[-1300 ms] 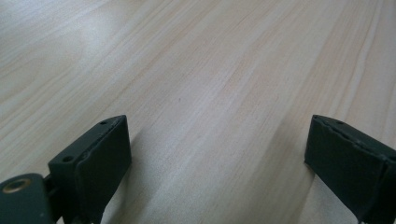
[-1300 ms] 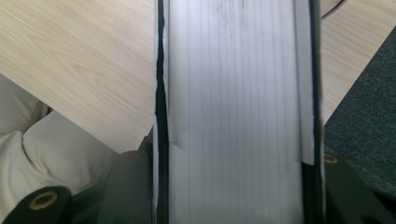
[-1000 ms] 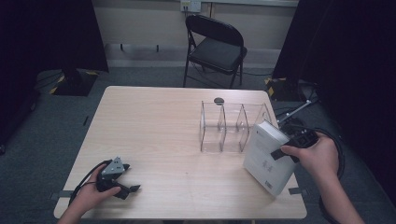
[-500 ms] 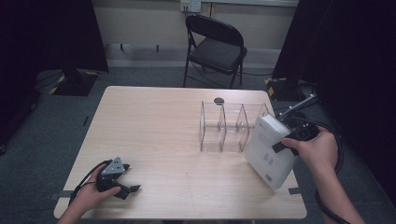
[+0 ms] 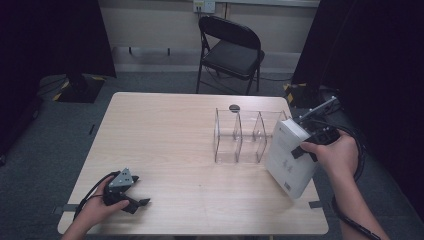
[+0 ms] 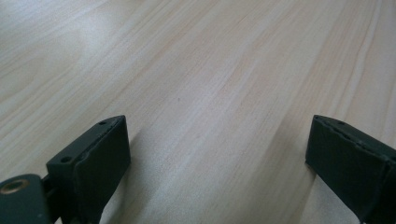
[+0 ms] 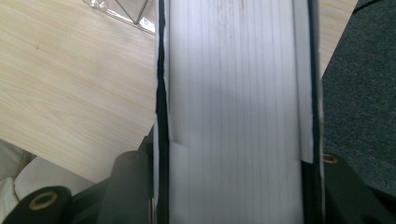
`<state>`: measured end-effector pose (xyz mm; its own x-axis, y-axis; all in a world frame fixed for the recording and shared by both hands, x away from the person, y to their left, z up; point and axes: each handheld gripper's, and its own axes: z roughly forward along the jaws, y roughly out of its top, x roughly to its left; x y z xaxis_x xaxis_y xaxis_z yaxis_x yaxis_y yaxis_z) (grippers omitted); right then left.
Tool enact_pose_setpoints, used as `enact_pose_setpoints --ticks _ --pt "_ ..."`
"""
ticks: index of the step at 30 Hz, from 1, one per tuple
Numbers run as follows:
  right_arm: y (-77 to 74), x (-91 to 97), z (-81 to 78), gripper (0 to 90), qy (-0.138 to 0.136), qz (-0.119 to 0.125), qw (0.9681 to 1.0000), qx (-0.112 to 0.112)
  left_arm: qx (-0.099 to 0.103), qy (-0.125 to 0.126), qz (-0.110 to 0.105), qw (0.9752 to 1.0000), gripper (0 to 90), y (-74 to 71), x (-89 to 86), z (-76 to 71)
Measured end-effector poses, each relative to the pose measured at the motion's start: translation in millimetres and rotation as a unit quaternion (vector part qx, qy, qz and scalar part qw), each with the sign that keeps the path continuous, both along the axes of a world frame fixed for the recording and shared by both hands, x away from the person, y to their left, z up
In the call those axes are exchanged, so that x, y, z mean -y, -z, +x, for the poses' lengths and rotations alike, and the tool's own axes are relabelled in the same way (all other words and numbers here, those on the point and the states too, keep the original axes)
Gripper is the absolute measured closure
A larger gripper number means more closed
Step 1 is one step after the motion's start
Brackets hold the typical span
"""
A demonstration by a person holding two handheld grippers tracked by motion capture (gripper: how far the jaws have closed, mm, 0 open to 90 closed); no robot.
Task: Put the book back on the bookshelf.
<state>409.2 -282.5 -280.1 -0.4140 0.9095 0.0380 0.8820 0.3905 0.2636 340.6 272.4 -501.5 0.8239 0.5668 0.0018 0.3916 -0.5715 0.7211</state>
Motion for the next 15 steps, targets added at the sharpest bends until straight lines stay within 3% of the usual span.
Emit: enact_pose_setpoints --ticks 15 --pt "2.0 -3.3 11.8 52.4 0.014 0.002 0.9999 -0.003 0.001 0.000 0.000 1.0000 6.1 0.0 0.0 0.0"
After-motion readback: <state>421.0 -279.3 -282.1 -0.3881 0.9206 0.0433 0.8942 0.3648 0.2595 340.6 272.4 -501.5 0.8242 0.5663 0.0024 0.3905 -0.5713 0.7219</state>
